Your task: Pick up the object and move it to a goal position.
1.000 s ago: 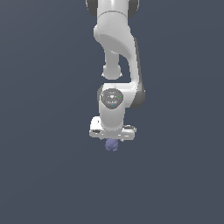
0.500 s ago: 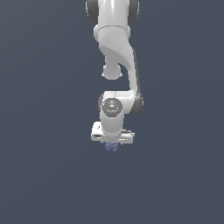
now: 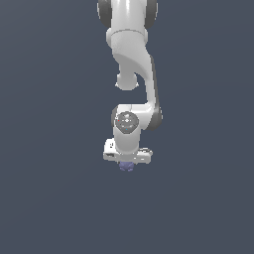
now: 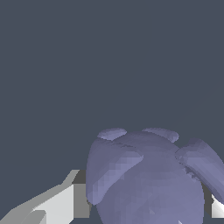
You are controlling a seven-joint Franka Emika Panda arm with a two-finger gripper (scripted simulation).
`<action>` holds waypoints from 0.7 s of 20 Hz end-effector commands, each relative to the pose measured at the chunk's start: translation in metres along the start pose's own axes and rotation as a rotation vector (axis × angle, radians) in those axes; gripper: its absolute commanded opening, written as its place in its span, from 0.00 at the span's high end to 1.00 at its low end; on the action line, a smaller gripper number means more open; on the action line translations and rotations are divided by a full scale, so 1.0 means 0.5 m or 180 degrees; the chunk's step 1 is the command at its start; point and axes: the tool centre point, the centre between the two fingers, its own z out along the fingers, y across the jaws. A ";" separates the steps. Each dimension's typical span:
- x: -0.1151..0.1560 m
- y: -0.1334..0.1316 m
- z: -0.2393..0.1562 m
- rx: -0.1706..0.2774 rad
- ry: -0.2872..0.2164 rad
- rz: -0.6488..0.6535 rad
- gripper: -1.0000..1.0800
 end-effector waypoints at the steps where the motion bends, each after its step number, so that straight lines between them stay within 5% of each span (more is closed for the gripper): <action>1: 0.000 0.000 0.000 0.0000 0.0001 0.0000 1.00; 14: -0.024 -0.014 -0.051 0.0000 0.0001 0.0000 1.00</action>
